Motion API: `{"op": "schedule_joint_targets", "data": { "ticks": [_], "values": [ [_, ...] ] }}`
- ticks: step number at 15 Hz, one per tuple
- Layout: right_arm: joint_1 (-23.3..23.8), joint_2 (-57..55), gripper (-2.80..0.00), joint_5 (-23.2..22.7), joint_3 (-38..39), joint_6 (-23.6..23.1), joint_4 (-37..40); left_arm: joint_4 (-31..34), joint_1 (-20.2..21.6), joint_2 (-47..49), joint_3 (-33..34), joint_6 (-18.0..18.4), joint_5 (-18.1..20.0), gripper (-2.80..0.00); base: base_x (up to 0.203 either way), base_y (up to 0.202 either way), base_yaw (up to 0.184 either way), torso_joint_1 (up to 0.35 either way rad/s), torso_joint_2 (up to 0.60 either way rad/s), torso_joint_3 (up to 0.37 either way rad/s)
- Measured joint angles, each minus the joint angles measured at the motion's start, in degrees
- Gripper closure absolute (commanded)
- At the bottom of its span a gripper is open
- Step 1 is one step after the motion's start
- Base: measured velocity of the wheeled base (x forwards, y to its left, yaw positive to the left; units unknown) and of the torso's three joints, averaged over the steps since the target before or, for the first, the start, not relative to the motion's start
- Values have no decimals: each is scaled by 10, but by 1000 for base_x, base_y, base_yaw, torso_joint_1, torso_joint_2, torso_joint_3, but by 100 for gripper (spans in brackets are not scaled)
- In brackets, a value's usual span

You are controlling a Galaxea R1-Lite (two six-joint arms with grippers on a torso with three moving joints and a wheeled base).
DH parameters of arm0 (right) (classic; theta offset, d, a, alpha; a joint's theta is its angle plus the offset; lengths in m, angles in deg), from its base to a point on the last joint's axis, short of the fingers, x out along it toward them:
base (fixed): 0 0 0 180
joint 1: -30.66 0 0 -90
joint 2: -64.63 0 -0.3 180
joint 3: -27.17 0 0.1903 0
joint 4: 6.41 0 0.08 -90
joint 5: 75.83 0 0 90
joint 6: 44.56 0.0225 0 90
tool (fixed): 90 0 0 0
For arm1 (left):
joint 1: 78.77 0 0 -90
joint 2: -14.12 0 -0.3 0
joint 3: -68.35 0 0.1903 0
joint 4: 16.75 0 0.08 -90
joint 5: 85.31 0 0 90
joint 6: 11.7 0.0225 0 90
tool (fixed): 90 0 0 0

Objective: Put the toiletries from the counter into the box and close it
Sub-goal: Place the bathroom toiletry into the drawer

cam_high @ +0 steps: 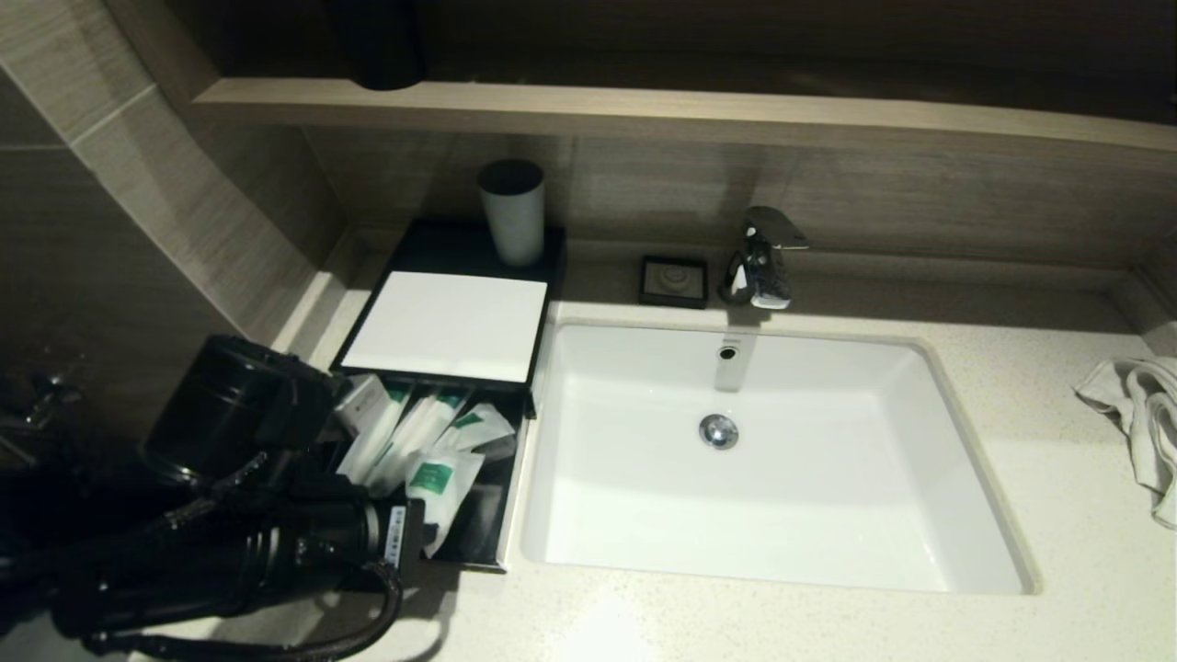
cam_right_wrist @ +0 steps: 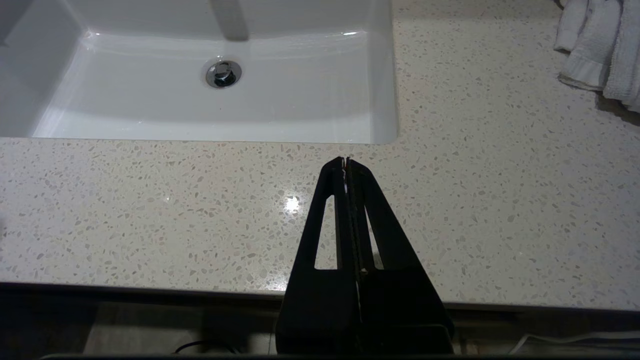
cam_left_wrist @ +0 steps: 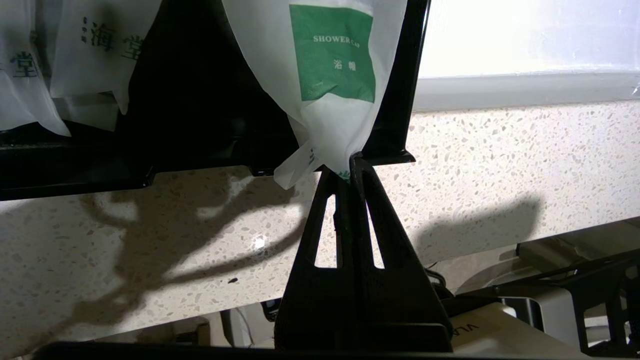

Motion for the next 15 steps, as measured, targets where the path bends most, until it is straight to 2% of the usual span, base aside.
{"op": "schedule_joint_targets", "data": {
  "ticks": [15],
  "values": [
    [0, 0, 0, 0, 0, 0, 0, -6, 0, 52, -16, 0, 12, 0, 0, 0, 0, 0, 0, 0]
  ]
}}
